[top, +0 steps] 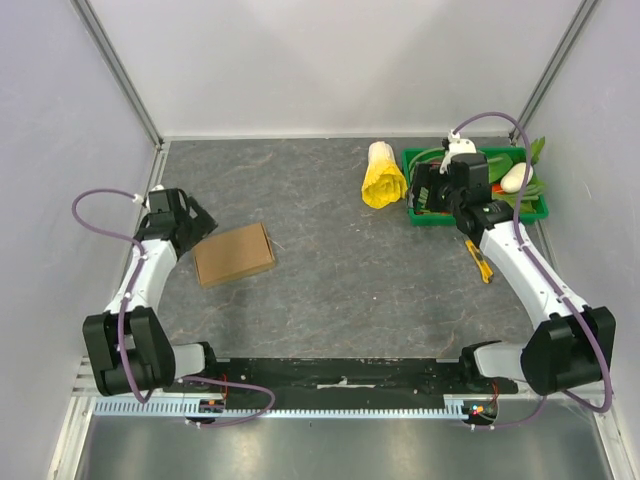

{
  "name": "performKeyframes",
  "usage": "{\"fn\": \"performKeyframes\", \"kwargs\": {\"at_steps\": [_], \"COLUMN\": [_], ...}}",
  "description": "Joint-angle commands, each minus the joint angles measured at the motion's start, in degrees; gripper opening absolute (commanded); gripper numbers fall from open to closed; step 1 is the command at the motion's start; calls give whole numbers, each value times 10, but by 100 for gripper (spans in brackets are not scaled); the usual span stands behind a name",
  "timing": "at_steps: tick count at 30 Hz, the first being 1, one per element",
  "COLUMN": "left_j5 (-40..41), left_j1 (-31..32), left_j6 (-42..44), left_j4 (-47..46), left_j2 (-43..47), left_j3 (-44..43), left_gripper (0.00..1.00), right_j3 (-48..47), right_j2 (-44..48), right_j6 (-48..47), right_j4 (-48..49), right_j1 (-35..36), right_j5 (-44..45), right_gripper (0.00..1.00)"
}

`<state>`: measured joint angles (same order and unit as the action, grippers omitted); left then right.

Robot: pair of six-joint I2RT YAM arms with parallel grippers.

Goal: Unpack the express box

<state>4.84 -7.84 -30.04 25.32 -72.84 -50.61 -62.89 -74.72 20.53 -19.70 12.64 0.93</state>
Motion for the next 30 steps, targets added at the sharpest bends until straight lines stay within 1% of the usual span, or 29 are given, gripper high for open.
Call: {"fn": "performKeyframes", "kwargs": {"at_steps": [1, 5, 8, 13, 15, 17, 19, 21, 23, 24, 26, 27, 28, 30], "left_j5": [16, -3, 1, -20, -20, -3, -4, -35, -46, -61, -73, -74, -71, -63], "left_j1": [-6, -8, -9, -7, -6, -4, -3, -2, 16, 26, 64, 72, 110, 123], "left_j6": [-60, -78, -99, -105, -106, -111, -107, -104, -101, -99, -94, -87, -85, -83], "left_j4": [-50, -63, -62, -91, -103, -105, -138, -160, -175, -197, -221, -232, -232, -236], "left_j2": [-17, -36, -40, -47, -47, -43, -42, -52, -67, -69, -71, -71, -70, -57], "left_j3": [36, 52, 61, 92, 100, 111, 129, 133, 137, 142, 150, 148, 145, 137], "left_gripper": [99, 99, 97, 91, 86, 86, 86, 86, 85, 85, 85, 85, 85, 85], "right_j3": [15, 28, 31, 34, 34, 35, 35, 35, 35, 35, 37, 37, 38, 39], "right_j2": [31, 39, 44, 43, 41, 41, 39, 38, 38, 37, 40, 40, 41, 42], "right_j6": [5, -1, -1, 0, 0, 0, 0, 1, 1, 2, 4, 5, 5, 6], "right_j4": [27, 27, 27, 28, 28, 30, 31, 31, 31, 31, 31, 32, 32, 32], "right_j1": [2, 3, 3, 2, 2, 3, 3, 2, 3, 2, 2, 3, 2, 3], "right_j5": [-8, -8, -1, 2, 2, 2, 5, 7, 8, 8, 12, 13, 14, 14], "right_gripper": [98, 98, 98, 98, 98, 98, 98, 98, 98, 98, 98, 98, 98, 98]}}
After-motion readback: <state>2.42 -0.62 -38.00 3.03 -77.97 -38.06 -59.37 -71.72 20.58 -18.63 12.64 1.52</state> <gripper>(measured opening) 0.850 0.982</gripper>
